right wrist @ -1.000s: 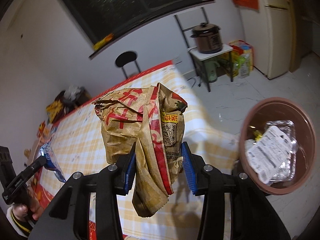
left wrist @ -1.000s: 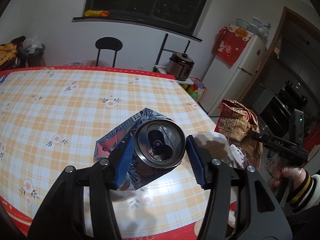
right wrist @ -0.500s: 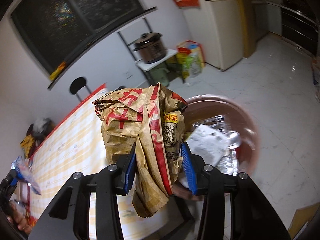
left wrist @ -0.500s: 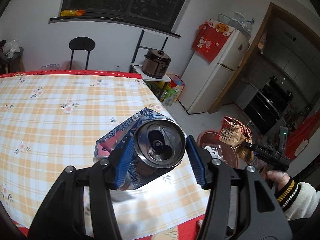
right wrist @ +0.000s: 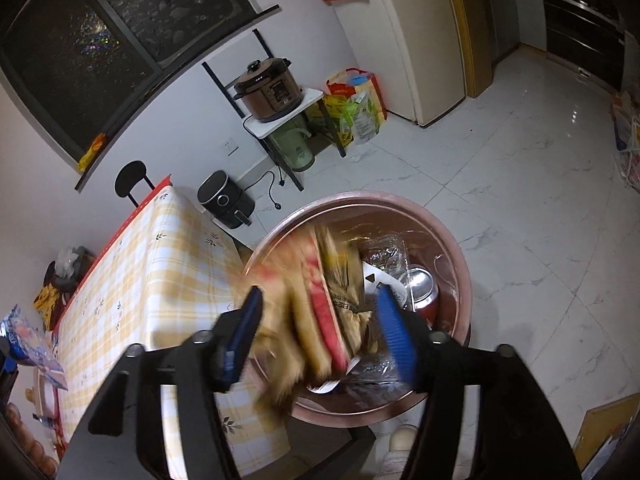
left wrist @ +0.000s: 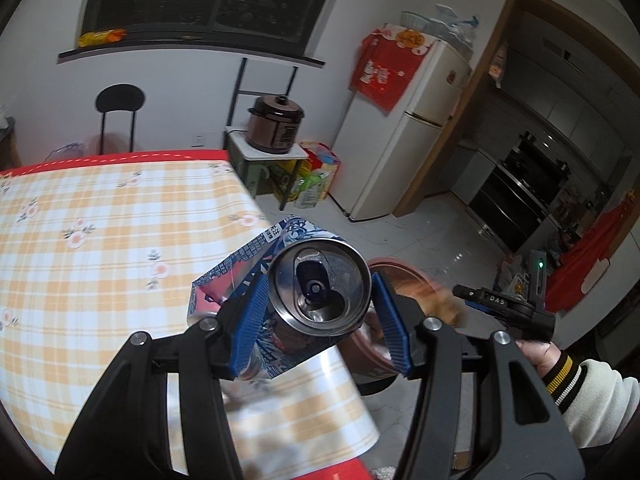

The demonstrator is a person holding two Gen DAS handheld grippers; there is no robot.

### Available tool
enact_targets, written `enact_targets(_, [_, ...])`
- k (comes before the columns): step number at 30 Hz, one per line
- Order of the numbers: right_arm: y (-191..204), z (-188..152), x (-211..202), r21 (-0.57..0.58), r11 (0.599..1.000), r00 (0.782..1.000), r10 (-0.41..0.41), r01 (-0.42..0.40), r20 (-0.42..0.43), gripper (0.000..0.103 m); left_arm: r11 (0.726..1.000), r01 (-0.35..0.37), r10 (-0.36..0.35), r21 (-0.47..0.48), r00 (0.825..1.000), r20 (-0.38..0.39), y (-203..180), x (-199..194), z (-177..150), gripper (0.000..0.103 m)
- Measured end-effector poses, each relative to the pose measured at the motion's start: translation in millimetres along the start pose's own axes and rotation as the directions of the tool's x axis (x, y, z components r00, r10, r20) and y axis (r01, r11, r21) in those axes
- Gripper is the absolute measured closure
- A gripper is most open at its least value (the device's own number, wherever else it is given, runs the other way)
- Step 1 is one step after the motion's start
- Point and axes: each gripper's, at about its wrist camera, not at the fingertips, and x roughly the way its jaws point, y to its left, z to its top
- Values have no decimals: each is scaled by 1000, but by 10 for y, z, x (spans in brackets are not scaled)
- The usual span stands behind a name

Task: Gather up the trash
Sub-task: 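Carry the brown paper bag over the brown bin and open the right gripper, then move the crushed blue can over the brown bin and open the left gripper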

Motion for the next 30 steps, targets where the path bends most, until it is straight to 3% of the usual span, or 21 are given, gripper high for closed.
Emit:
enact_targets(8, [-64, 216, -503, -54, 999, 995, 2, 4, 102, 10, 994, 101, -99, 52, 994, -37, -496, 376, 89, 48])
enact_targets(19, [-554, 211, -1032, 19, 999, 985, -39, 36, 167, 6, 959, 254, -233, 124, 959, -163, -1236, 1171, 167, 48])
enact_targets(28, [-1062, 48, -1269, 134, 986, 975, -126, 102, 186, 6, 929, 330, -278, 165, 921, -275, -1673, 1761, 122, 48])
enact_targets(30, [-1102, 32, -1290, 146, 983, 973, -136, 109, 187, 6, 920, 348, -286, 179, 910, -298, -1760, 1897, 143, 40])
